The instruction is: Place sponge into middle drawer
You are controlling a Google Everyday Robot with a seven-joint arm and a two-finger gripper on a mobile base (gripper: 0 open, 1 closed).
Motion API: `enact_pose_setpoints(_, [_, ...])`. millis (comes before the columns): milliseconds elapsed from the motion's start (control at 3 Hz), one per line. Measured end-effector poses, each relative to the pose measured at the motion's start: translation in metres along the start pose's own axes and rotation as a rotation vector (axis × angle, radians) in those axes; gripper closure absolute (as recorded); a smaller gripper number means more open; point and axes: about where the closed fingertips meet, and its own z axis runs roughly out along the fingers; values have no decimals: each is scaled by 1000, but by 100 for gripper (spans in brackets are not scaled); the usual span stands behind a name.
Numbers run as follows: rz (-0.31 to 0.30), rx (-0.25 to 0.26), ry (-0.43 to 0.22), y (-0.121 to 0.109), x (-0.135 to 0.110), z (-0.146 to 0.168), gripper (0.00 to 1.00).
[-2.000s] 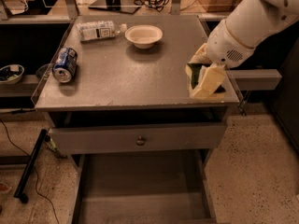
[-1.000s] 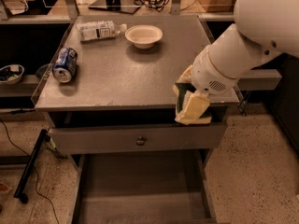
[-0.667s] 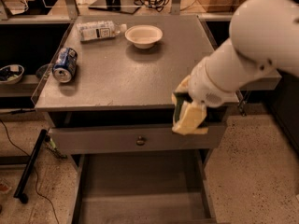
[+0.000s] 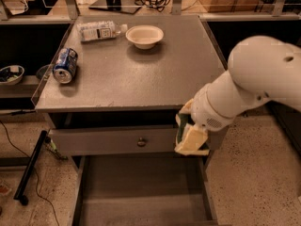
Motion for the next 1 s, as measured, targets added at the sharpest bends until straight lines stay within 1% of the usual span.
enact_pose_setpoints(333, [44, -48, 8, 13, 18, 25, 100])
enact_pose_setpoints(667, [44, -49, 8, 13, 18, 26, 100])
enact_pose_setpoints(1000, [75, -54, -26, 24, 27, 40, 100])
